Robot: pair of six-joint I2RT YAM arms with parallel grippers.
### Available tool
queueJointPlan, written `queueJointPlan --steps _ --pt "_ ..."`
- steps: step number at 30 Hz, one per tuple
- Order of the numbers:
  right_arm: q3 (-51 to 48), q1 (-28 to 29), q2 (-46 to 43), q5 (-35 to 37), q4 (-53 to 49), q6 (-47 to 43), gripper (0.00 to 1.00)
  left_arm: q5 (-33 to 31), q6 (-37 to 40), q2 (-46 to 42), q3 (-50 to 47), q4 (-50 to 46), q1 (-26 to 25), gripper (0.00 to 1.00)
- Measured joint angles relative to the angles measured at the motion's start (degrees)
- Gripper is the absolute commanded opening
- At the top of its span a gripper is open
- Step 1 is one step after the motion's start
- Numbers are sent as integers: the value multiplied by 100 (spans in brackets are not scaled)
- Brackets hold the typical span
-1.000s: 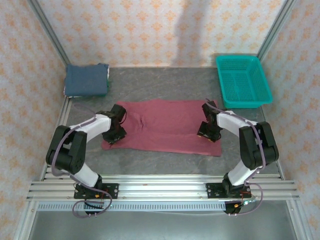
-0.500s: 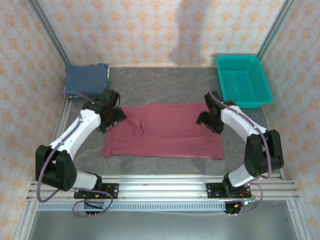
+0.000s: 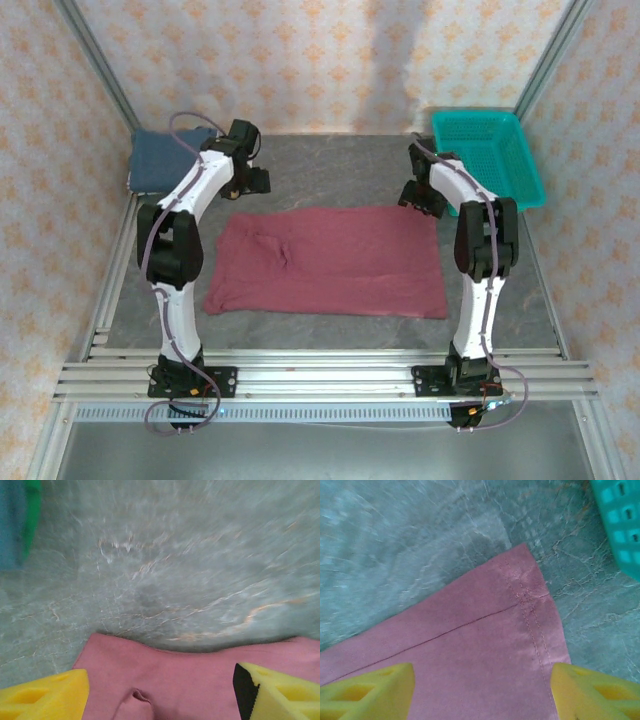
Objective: Fold and stack the t-shirts
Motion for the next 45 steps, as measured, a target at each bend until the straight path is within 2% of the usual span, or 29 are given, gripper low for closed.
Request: queueJointPlan --steps 10,15,20,24,27,35,39,42,45 --pt "103 -37 232 511 160 -33 64 111 188 -111 -417 118 203 74" --pt "291 -83 452 702 361 -31 55 111 184 -372 -859 149 201 73" --pt "411 -111 632 804 662 13 35 20 179 -494 -1091 168 201 74" --pt "374 -120 640 778 837 85 11 -162 144 -496 -1176 149 201 74" --pt "332 -122 640 776 946 146 0 -289 66 -496 -1176 144 201 73" --pt "63 -125 492 669 1178 162 0 -555 -170 7 -894 127 199 70" --pt "-144 -125 356 577 1268 162 0 -527 -326 437 -769 155 199 59" --pt "-221 -127 297 494 1305 162 0 -481 -457 645 -730 214 199 44" --pt "-267 -127 262 448 1325 162 0 -402 -538 719 -671 236 199 33"
